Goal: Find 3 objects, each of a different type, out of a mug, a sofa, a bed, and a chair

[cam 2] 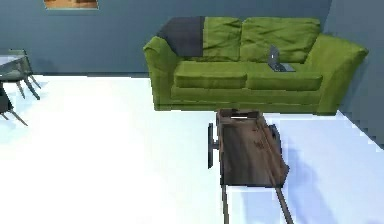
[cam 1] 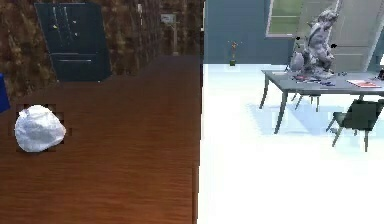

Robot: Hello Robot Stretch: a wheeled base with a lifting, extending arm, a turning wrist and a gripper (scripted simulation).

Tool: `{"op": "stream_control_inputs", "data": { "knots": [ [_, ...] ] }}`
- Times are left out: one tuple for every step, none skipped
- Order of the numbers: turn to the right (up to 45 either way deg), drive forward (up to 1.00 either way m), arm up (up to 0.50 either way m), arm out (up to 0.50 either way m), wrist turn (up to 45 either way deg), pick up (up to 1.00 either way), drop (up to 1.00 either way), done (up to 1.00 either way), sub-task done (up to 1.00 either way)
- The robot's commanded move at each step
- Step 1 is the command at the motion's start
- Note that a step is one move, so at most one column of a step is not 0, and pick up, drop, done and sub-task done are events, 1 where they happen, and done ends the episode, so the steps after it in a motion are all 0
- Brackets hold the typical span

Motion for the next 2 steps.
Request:
{"op": "stream_control_inputs", "data": {
  "knots": [
    [33.0, 0.00, 0.00, 0.00, 0.0, 0.00, 0.00, 0.00, 0.00],
    [0.0, 0.05, 0.00, 0.00, 0.0, 0.00, 0.00, 0.00, 0.00]
  ]
}}
